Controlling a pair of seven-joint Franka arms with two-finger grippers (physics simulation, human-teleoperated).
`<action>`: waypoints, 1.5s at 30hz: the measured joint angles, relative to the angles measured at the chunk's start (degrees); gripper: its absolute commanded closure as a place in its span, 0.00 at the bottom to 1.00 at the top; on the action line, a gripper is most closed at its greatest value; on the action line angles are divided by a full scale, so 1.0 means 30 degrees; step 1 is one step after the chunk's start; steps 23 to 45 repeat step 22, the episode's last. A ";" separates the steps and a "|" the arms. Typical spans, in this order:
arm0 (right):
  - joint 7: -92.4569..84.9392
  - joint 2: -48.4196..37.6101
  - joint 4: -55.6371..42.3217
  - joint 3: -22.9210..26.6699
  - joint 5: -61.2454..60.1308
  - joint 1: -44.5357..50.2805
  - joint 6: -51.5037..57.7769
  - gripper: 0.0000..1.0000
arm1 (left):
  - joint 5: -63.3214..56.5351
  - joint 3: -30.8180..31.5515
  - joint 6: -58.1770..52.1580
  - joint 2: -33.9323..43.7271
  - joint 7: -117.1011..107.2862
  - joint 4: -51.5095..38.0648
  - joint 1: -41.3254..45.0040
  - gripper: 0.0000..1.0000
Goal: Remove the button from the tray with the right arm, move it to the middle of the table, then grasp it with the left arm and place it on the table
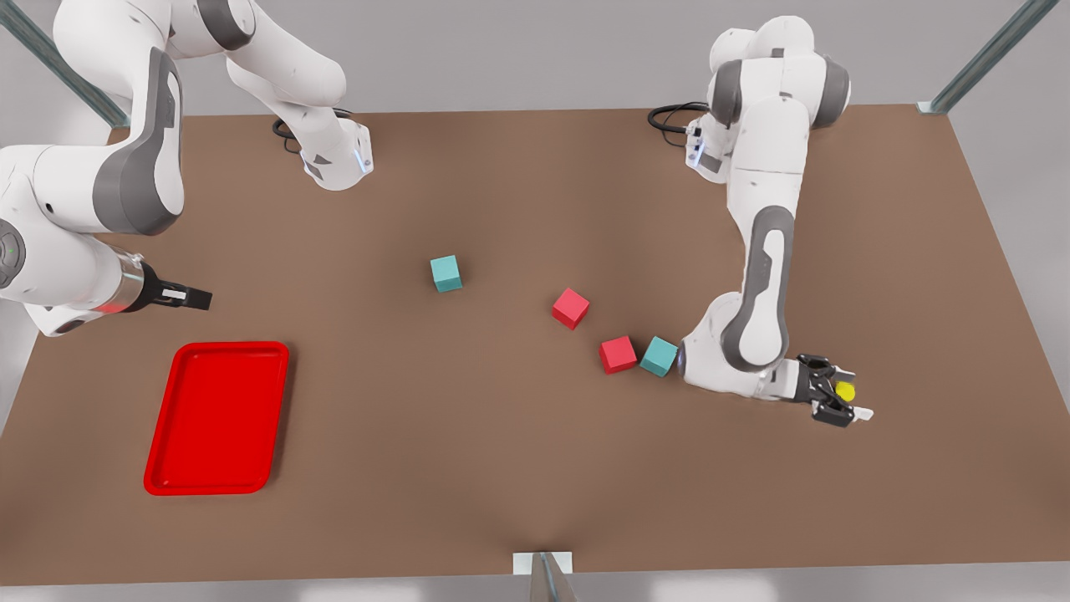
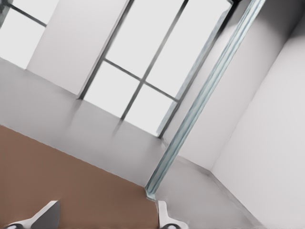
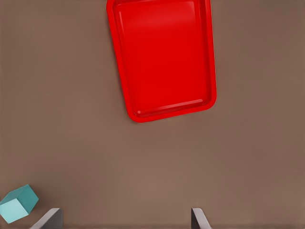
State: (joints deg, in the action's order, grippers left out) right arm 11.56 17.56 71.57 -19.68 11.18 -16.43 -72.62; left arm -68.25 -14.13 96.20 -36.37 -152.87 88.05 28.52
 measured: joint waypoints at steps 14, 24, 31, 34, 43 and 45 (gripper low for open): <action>0.0005 0.0001 -0.0011 -0.0016 0.0000 0.0039 0.0091 0.00 | 2.1750 0.3299 -0.7387 1.1251 2.7172 -0.1918 -0.2919 0.00; 0.0021 -0.0001 -0.0209 -0.0147 -0.0060 0.2207 -0.0284 0.00 | 2.1891 0.3387 -0.7273 1.1341 3.5935 -0.1772 -0.2652 0.00; 0.0021 -0.0001 -0.0209 -0.0147 -0.0060 0.2207 -0.0284 0.00 | 2.1891 0.3387 -0.7273 1.1341 3.5935 -0.1772 -0.2652 0.00; 0.0021 -0.0001 -0.0209 -0.0147 -0.0060 0.2207 -0.0284 0.00 | 2.1891 0.3387 -0.7273 1.1341 3.5935 -0.1772 -0.2652 0.00; 0.0021 -0.0001 -0.0209 -0.0147 -0.0060 0.2207 -0.0284 0.00 | 2.1891 0.3387 -0.7273 1.1341 3.5935 -0.1772 -0.2652 0.00; 0.0021 -0.0001 -0.0209 -0.0147 -0.0060 0.2207 -0.0284 0.00 | 2.1891 0.3387 -0.7273 1.1341 3.5935 -0.1772 -0.2652 0.00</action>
